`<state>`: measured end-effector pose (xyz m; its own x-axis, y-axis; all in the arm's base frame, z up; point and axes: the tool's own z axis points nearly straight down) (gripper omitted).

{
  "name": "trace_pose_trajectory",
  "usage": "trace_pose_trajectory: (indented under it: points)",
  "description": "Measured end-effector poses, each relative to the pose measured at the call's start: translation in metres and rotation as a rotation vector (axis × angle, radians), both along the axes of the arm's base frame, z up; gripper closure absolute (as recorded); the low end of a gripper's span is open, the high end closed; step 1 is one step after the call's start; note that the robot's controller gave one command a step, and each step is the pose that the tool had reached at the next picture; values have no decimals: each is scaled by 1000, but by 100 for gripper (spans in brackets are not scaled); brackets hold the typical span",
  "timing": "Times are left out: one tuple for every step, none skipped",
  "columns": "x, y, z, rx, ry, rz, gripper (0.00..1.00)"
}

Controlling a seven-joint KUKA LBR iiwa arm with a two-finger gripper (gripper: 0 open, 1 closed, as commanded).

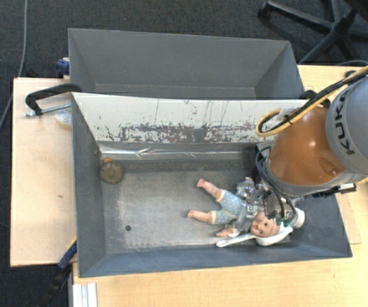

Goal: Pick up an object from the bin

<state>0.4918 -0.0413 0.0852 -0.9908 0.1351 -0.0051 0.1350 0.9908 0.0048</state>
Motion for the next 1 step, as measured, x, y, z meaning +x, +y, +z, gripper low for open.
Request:
trace_pose_trajectory:
  points:
    - [2,0,19,0,-7,0,100]
